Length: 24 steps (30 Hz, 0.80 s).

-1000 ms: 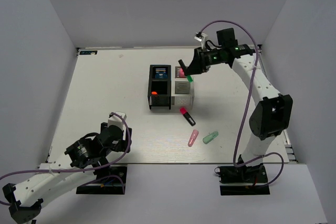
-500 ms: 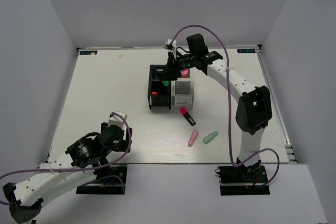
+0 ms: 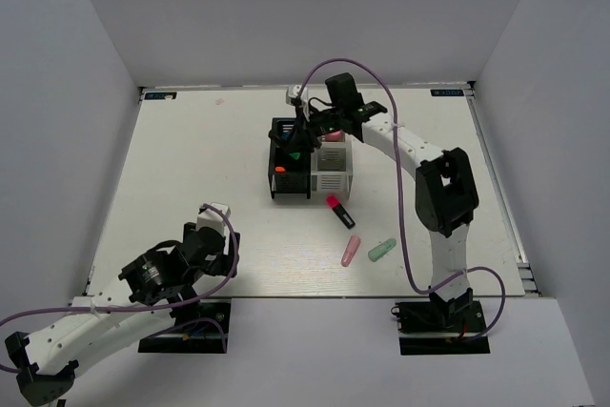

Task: Sort the stationery into containers
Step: Place the pen in the storage box.

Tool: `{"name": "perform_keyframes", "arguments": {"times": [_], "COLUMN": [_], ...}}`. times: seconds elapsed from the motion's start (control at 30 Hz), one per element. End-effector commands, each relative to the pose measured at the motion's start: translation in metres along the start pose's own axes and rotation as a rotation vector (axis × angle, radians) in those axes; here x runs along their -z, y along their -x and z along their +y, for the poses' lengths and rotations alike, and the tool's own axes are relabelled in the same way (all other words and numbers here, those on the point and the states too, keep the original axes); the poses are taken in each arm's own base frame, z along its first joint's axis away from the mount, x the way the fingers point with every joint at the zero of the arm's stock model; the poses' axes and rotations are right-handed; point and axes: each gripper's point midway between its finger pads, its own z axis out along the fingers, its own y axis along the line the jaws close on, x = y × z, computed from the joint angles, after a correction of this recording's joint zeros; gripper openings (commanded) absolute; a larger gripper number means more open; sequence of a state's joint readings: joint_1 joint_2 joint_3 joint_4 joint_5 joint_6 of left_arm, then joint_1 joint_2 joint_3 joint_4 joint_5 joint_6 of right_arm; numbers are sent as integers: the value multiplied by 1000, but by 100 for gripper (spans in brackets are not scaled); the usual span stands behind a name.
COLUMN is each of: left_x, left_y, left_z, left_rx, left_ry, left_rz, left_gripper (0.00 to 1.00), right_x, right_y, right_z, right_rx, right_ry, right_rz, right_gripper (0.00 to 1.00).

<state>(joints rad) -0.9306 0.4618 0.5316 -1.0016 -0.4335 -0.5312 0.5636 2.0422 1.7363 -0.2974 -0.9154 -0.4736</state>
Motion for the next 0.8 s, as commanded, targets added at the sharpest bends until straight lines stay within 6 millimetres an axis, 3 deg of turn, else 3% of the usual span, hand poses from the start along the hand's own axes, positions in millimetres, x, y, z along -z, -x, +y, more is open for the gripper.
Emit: {"name": "perform_keyframes", "arguments": {"times": [0.0,0.3,0.5,0.57,0.6,0.73,0.77], "left_x": [-2,-2,-1,-1,-1,-1,-1], "left_y": [3,4,4,3,4,4,4], "left_z": [1,2,0,1,0,0,0], "left_rx": [10,4,7,5,8,10,10], "left_ry": [8,9,0,5,1,1,1], "left_rz": [-17,-20,-23,-16,-22,-22,-22], "left_gripper": [87,87,87,87,87,87,87], "right_x": [-8,-14,-15,-14,-14,-10,-9], "right_y": [8,-9,-9,-11,-11,-15,-11], "right_z": [-7,-1,0,2,1,4,6], "right_rx": [98,131,147,148,154,162,172], "right_ry": [-19,-14,-21,-19,-19,-28,-29], "right_rz": [-17,37,51,62,64,84,80], "right_gripper": [0,0,0,7,21,42,42]}}
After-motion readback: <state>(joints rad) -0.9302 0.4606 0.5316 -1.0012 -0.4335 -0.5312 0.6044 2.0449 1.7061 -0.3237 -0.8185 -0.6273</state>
